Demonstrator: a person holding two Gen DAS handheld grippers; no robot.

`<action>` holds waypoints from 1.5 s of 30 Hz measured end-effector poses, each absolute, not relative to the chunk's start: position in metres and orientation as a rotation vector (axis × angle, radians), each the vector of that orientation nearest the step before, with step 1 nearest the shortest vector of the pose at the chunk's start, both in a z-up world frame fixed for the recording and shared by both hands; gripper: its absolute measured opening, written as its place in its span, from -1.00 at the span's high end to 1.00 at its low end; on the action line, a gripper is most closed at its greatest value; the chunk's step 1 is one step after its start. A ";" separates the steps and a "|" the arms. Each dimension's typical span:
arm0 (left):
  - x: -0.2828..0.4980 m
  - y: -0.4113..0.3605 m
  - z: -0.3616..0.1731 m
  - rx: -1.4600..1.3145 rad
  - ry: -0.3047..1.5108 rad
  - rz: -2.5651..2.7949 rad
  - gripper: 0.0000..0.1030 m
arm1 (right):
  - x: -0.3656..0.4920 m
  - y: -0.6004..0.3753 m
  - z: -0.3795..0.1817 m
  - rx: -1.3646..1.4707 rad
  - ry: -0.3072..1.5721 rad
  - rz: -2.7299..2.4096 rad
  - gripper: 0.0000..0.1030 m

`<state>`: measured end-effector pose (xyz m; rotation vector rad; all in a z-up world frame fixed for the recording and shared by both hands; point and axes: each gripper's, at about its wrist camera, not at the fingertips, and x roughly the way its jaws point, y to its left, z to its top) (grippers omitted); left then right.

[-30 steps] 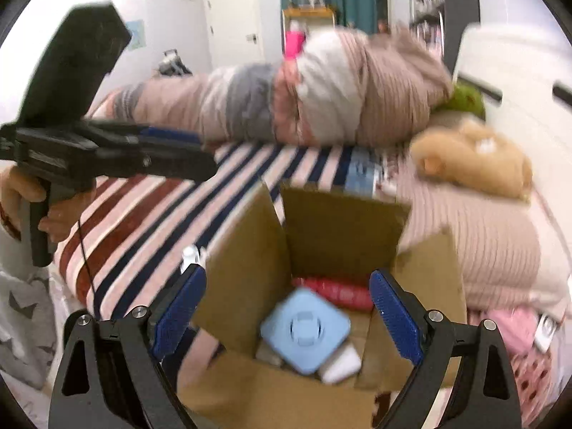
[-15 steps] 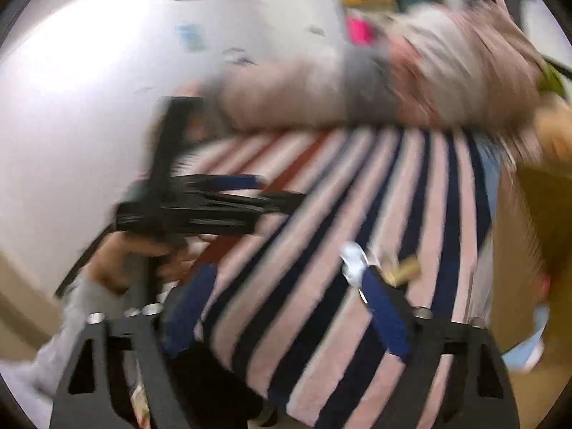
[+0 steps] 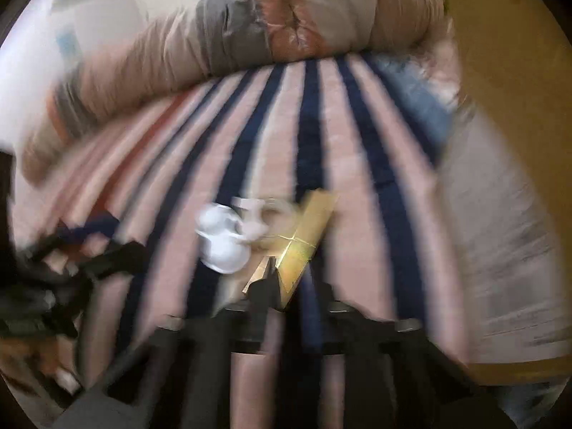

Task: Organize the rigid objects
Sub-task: 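Grasp the gold bar with the right gripper, then carry the gold bar into the box with right while left grasps white lens case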

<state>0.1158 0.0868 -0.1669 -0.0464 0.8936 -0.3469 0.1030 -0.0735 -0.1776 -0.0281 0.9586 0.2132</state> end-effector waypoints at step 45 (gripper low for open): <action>0.148 0.023 -0.187 0.137 0.885 -0.452 -0.11 | 0.071 -0.229 -0.026 -0.056 0.751 0.229 0.74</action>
